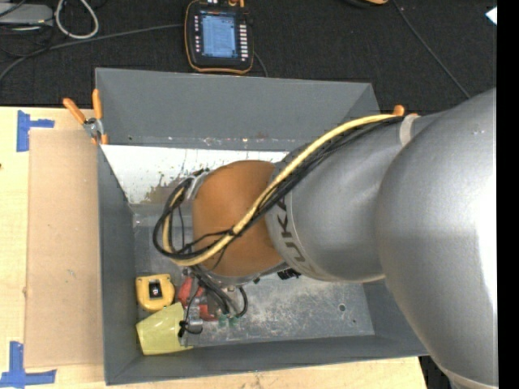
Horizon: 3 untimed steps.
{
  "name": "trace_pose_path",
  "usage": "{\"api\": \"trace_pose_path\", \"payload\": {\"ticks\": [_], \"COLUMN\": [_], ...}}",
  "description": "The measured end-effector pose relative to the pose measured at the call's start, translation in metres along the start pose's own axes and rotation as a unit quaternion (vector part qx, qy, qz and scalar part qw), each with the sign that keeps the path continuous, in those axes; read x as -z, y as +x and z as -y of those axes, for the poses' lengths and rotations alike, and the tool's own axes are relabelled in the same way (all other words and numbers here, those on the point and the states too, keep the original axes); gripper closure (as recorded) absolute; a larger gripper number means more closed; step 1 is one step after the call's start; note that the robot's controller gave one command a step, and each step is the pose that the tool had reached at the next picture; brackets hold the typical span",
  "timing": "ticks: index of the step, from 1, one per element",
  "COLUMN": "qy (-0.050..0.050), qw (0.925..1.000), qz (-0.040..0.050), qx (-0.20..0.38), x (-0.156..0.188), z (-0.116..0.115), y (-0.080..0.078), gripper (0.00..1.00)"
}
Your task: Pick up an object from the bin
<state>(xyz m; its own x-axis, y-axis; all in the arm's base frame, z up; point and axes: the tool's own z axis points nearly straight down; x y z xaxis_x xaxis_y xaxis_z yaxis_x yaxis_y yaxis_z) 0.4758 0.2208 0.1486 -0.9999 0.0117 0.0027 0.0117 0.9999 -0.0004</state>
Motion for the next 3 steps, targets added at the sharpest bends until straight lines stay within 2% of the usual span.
{"api": "trace_pose_path", "payload": {"ticks": [1, 2, 3], "qy": [0.000, 0.001, -0.004], "qw": [1.0000, 1.0000, 1.0000], "qz": [0.0000, -0.0020, 0.0077], "qx": [0.000, 0.003, -0.005], "x": [0.000, 0.096, 0.102], "z": [0.000, -0.003, -0.005], "y": [0.000, -0.001, -0.004], "gripper": [0.00, 0.00, 0.00]}}
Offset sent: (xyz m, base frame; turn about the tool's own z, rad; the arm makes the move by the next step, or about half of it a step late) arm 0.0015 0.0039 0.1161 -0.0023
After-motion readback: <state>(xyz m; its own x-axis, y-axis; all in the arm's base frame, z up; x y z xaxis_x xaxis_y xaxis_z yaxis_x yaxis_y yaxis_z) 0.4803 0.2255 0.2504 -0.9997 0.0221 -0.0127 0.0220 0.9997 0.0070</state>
